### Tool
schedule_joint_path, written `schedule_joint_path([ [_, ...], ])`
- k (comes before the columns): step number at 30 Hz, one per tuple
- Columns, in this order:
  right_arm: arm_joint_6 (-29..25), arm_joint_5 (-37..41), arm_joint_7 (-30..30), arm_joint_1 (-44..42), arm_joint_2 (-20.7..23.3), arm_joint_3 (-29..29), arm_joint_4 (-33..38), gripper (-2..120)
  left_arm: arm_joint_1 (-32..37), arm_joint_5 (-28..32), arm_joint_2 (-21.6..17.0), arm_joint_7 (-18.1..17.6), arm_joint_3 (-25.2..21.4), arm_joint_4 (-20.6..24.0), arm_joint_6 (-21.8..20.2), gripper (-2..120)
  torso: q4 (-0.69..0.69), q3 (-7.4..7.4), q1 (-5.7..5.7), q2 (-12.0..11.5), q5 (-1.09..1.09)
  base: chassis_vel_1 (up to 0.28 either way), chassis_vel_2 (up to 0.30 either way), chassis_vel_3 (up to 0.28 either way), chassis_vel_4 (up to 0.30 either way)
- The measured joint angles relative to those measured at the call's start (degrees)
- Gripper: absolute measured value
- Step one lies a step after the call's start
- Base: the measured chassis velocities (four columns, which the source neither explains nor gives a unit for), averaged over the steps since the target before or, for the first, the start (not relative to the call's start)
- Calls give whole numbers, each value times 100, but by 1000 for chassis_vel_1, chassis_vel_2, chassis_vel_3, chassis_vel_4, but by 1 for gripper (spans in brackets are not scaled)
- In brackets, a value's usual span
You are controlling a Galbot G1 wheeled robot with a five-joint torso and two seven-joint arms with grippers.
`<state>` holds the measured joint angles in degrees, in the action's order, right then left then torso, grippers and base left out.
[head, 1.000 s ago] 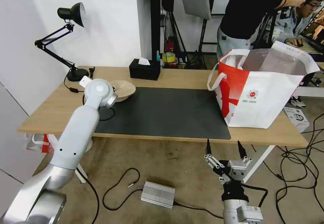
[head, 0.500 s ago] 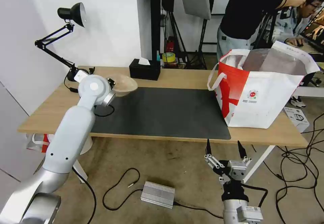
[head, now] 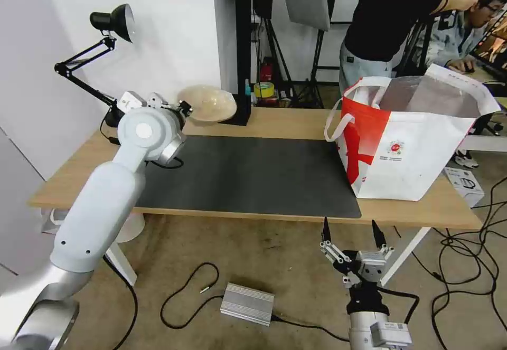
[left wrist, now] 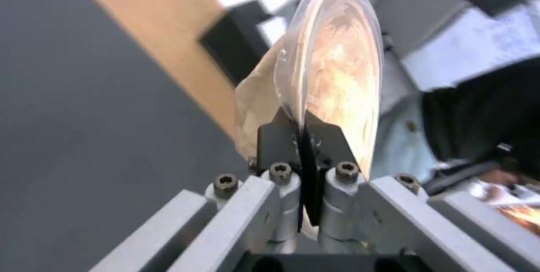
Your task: Pick up the trash from the table and place it into the takeout bag.
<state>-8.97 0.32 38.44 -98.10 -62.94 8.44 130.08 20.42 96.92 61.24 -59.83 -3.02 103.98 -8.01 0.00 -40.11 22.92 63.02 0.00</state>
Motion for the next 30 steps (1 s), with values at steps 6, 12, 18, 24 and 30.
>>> schedule_joint_path([
  [6,0,0,0,0,0,0,0,100,-58,-166,172,186,291,88,67,0,-1,0,0,0,1,0,0,0,0],
  [12,0,0,0,0,0,0,0,100,-455,-253,377,440,769,25,143,0,0,0,0,0,1,0,0,0,0],
  [18,0,0,0,0,0,0,0,100,-843,-205,518,680,1094,-122,157,0,0,0,0,0,1,0,0,0,0],
  [24,0,0,0,0,0,0,0,100,-1231,-201,731,825,1442,-342,220,0,-1,0,0,0,1,0,0,0,0],
  [30,0,0,0,0,0,0,0,100,-1532,-229,926,902,1683,-594,335,0,-1,0,0,0,1,0,0,0,0],
])
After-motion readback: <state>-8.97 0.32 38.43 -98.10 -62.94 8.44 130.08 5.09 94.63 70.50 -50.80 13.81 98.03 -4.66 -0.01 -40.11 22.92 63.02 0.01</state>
